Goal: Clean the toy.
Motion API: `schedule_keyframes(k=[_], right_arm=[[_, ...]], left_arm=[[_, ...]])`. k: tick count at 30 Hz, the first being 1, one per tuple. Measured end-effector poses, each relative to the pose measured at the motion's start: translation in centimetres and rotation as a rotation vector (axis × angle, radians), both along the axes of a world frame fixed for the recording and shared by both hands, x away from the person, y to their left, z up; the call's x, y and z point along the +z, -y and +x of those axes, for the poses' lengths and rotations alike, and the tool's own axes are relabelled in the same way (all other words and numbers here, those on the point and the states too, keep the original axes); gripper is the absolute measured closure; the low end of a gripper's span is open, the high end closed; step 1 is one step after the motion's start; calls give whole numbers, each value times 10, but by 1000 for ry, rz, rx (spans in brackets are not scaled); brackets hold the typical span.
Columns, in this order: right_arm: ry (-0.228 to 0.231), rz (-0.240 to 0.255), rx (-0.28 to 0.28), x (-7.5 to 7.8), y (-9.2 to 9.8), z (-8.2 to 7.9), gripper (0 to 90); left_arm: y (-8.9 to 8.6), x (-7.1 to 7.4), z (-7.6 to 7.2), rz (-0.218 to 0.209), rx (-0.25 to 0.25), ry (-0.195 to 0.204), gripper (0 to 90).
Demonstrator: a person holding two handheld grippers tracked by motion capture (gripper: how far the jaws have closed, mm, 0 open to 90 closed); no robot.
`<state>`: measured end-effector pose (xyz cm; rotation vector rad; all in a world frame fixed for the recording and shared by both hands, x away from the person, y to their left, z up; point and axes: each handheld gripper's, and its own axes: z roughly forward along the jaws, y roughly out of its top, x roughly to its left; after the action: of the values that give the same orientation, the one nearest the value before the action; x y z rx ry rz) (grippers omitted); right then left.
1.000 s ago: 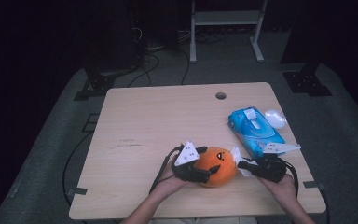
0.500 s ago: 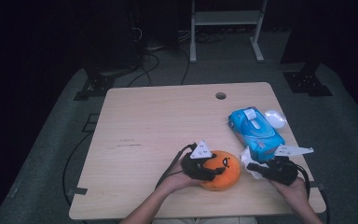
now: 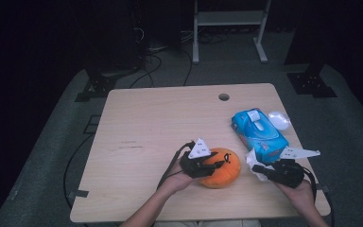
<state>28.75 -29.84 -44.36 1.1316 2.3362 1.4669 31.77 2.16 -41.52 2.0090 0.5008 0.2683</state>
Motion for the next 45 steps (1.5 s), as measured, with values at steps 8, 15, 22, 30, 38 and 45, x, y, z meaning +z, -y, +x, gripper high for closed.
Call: schedule_keyframes(k=[8,15,22,30,38,45], right_arm=[[4,-79,27,-7,-8,-1,770],[-6,-79,53,-14,-11,0,730],[-1,-69,74,-14,-14,1,610],[-3,-87,73,-17,-17,4,488],[22,-114,51,-14,-20,2,482],[50,-112,29,-11,-19,0,482]], left_arm=[[-32,13,15,-20,93,15,629],[-57,16,29,-47,167,7,629],[-73,6,38,-22,232,8,624],[-81,1,41,-20,251,-3,597],[-81,7,36,-25,244,14,562],[-77,11,33,-21,225,16,495]])
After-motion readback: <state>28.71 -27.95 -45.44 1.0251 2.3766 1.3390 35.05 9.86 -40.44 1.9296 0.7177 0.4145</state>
